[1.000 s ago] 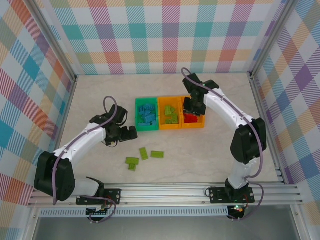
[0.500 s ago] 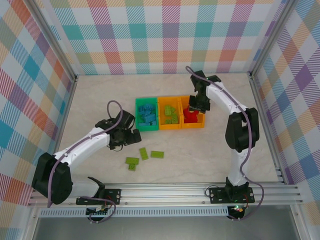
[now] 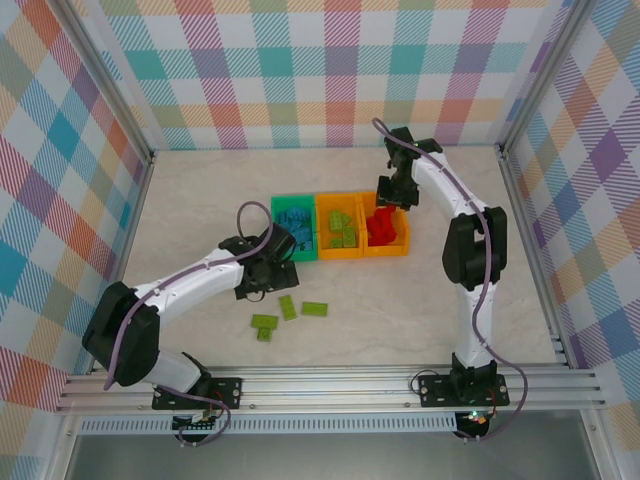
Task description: Sort the legos into containers by color
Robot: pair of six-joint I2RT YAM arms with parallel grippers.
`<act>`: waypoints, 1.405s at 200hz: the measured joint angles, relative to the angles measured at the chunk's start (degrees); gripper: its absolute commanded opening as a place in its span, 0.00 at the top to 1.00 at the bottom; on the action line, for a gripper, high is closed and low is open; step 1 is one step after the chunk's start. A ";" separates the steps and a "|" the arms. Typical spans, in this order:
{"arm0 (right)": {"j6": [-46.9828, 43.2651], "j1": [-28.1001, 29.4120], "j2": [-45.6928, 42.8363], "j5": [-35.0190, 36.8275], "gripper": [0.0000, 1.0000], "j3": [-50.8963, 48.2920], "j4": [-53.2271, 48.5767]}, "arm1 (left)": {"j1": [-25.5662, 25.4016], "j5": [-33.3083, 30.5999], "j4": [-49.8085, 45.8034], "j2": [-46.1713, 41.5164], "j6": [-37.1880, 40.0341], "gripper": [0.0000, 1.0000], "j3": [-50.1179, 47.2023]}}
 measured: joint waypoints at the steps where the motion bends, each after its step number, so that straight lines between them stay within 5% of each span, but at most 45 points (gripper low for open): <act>1: -0.02 0.00 0.00 0.00 0.65 0.00 -0.02 | -0.11 0.00 -0.02 0.07 -0.09 0.00 0.02; 109: -1.57 3.08 -3.52 0.00 0.63 -4.98 0.87 | -2.82 -0.42 -0.02 4.22 -2.21 0.00 1.99; 281: -0.63 3.19 -3.61 0.00 0.11 -7.13 1.70 | -5.70 2.89 0.61 9.99 0.66 0.00 6.45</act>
